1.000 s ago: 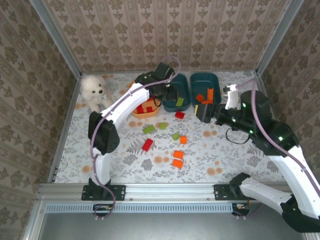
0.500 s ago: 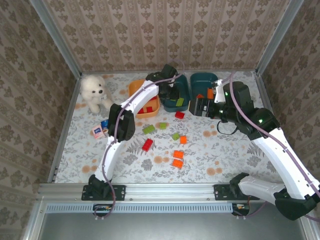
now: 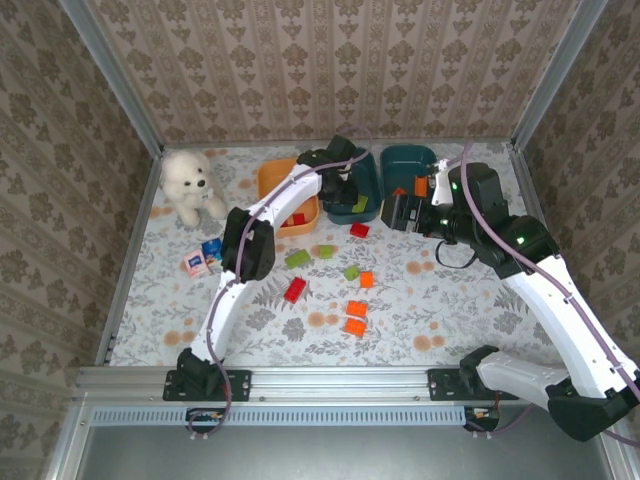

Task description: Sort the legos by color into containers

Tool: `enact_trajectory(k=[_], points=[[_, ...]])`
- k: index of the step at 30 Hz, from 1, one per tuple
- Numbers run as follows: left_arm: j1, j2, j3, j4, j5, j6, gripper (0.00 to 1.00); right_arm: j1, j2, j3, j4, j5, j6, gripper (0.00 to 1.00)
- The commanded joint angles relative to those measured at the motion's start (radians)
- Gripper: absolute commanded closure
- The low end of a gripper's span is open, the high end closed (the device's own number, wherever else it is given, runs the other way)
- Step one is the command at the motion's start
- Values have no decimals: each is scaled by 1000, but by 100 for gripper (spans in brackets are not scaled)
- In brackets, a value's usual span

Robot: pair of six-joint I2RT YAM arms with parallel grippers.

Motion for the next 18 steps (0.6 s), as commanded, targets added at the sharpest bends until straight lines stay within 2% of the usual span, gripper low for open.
enact_trajectory(k=[1, 6, 13, 18], points=[[-10, 37, 39, -45, -40, 35, 74, -11, 3, -9, 0, -24, 8, 11], [-22, 49, 45, -67, -72, 52, 68, -19, 4, -10, -2, -32, 6, 11], [-32, 37, 99, -87, -77, 51, 50, -23, 7, -8, -8, -36, -2, 10], [-39, -11, 154, -90, -77, 30, 47, -27, 4, -8, -26, -32, -29, 11]])
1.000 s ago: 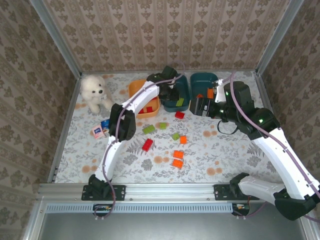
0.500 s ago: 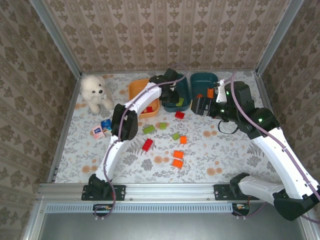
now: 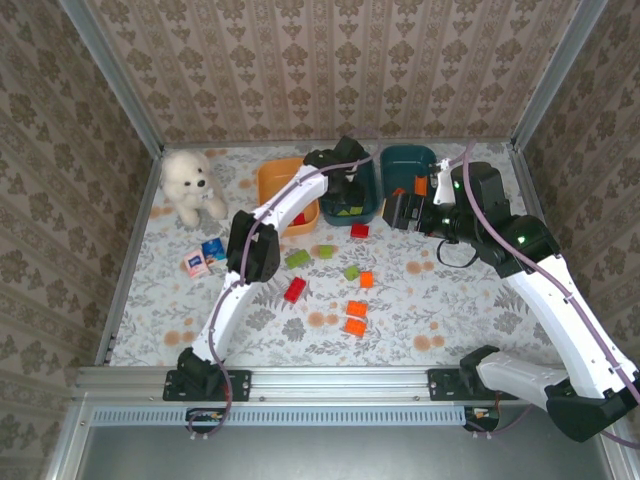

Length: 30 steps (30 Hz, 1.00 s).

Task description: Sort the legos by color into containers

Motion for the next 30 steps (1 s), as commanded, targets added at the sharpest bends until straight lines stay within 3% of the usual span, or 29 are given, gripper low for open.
enact_trajectory(k=[1, 7, 17, 25, 30], points=[[-5, -61, 49, -26, -18, -14, 47, -6, 4, -4, -32, -6, -34, 11], [26, -233, -20, 9, -18, -108, 44, 28, 26, -5, -126, 73, -118, 14], [162, -831, -776, 344, 36, -255, 40, 287, 210, -115, -138, 208, -49, 17], [164, -1319, -1330, 505, 146, -278, 37, 314, 435, -276, 50, 222, -14, 15], [169, -1573, -1547, 468, 152, -329, 36, 312, 564, -298, 142, 229, -10, 19]])
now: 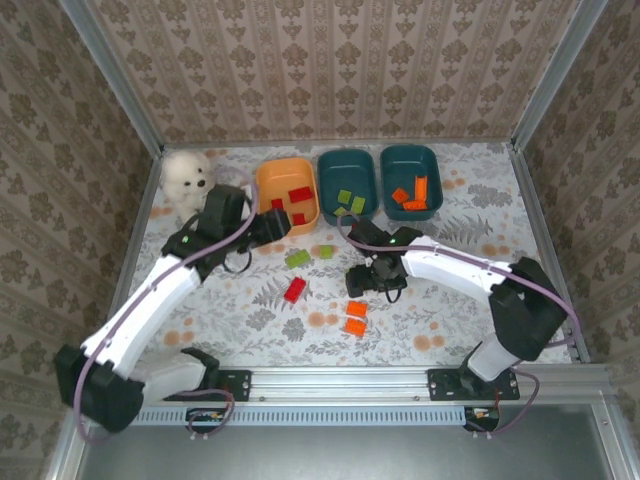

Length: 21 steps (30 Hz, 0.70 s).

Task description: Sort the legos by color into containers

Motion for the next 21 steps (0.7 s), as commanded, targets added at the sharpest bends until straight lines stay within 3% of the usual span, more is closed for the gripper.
enact_trajectory(k=[1, 5, 11, 21], points=[[4, -129, -77, 3, 25, -56, 36, 3, 63, -11, 100, 43, 16, 20], [5, -219, -115, -31, 7, -83, 36, -9, 120, -19, 150, 81, 16, 23], [6, -227, -95, -43, 9, -84, 36, -34, 193, -4, 180, 92, -6, 30], [2, -195, -92, -16, 35, -87, 37, -60, 241, 43, 200, 88, -42, 56]])
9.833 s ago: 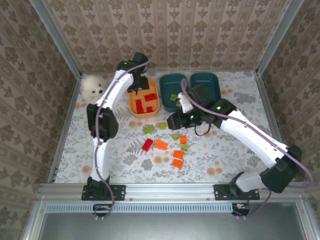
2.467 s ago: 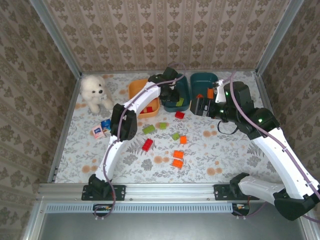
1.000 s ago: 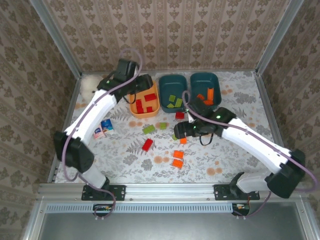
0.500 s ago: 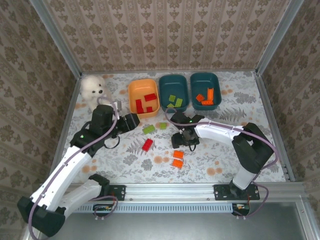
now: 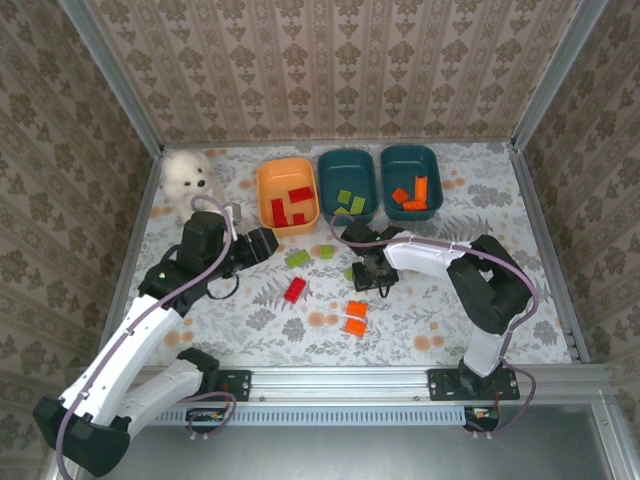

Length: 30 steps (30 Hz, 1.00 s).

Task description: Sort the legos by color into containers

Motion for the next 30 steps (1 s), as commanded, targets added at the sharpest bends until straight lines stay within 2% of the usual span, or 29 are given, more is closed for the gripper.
enact_trajectory(k=[1, 5, 12, 15, 19, 24, 30], points=[[1, 9, 11, 17, 23, -10, 37, -9, 45, 29, 70, 6, -23, 59], [-5, 23, 11, 28, 25, -5, 37, -9, 13, 26, 71, 9, -25, 66], [-38, 65, 26, 56, 22, 2, 37, -25, -107, 42, -11, 42, -26, 68], [-75, 128, 67, 72, 32, 30, 37, -74, -199, 76, -84, 66, -25, 68], [-132, 256, 144, 113, 57, 61, 37, -194, -281, 158, -129, 61, -62, 68], [-145, 404, 227, 189, 98, 50, 37, -344, -155, 336, -112, -3, -127, 68], [-141, 537, 358, 190, 124, 72, 37, -466, 164, 669, -143, -65, -133, 68]])
